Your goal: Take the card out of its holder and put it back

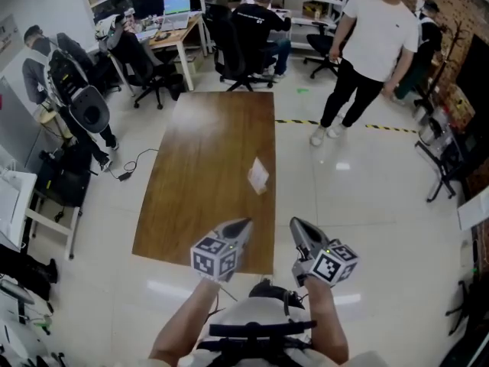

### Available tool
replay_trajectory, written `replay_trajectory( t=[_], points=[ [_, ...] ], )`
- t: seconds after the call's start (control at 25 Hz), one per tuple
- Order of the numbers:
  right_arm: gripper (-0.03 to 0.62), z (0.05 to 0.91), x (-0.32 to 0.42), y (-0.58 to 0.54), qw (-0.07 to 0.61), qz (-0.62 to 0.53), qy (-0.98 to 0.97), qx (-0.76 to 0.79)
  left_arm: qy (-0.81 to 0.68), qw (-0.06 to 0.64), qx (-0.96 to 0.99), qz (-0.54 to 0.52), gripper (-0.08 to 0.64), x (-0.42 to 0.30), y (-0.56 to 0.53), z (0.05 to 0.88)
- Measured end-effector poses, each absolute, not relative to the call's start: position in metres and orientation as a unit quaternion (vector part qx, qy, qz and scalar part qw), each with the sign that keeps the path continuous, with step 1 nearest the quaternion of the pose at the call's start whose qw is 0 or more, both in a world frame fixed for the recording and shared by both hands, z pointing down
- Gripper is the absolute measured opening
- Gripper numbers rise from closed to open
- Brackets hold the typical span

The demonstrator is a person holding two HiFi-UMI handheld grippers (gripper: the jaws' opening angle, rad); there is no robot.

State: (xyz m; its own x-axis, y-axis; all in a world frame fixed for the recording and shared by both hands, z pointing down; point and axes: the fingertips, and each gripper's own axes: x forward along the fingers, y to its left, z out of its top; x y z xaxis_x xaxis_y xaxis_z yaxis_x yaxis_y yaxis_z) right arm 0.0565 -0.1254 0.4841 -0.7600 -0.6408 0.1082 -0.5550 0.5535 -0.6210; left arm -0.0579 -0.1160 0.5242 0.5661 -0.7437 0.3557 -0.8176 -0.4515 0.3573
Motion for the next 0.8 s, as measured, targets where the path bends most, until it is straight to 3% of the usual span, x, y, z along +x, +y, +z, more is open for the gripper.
replay_trajectory(
  t=[0.56, 0.68, 0.8],
  points=[
    [0.009, 0.518, 0.048, -0.181, 0.033, -0.369, 0.888, -0.272, -0.505, 0.260, 0.817, 0.101, 0.000, -0.065, -0.170, 0.554],
    [0.009, 0.519, 0.039, -0.183, 0.033, -0.369, 0.889, -0.270, -0.501, 0.272, 0.814, 0.110, 0.097, -0.073, -0.177, 0.568],
    [0.009, 0.520, 0.036, -0.186, 0.032, -0.369, 0.887, -0.275, -0.496, 0.272, 0.816, 0.115, 0.101, -0.077, -0.187, 0.575]
  ],
)
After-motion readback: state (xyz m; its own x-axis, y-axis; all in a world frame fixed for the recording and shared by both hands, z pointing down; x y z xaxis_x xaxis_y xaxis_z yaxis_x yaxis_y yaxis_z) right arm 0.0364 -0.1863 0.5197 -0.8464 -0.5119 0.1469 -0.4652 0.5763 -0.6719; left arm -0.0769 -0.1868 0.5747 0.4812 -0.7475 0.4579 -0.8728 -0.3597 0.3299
